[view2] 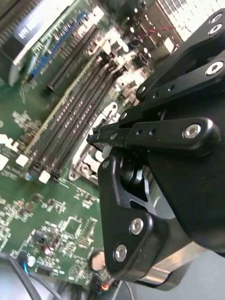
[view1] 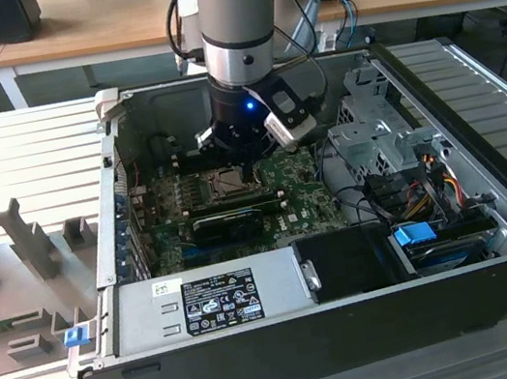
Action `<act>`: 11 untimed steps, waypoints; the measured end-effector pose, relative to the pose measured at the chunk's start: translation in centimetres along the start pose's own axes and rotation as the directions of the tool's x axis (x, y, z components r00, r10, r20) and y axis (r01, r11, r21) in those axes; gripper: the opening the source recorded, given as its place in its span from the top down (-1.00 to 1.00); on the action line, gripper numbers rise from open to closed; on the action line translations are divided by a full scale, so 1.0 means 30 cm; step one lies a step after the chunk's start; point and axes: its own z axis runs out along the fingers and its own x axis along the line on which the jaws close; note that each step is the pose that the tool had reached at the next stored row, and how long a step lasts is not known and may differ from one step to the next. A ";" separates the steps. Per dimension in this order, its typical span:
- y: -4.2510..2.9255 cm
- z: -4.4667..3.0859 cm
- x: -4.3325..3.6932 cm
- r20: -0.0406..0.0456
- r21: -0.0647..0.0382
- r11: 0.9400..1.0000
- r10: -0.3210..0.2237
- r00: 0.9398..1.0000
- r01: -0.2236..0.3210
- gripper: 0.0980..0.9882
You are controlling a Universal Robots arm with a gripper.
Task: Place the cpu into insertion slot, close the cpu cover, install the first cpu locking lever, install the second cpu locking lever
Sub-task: 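Install the second cpu locking lever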
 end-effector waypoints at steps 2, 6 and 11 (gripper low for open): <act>-0.004 0.002 0.001 0.000 -0.019 1.000 -0.002 1.000 0.002 0.98; -0.011 0.014 0.002 0.003 -0.059 0.998 -0.006 1.000 0.006 0.98; -0.019 0.042 0.065 0.001 -0.062 0.997 -0.035 0.999 0.035 0.98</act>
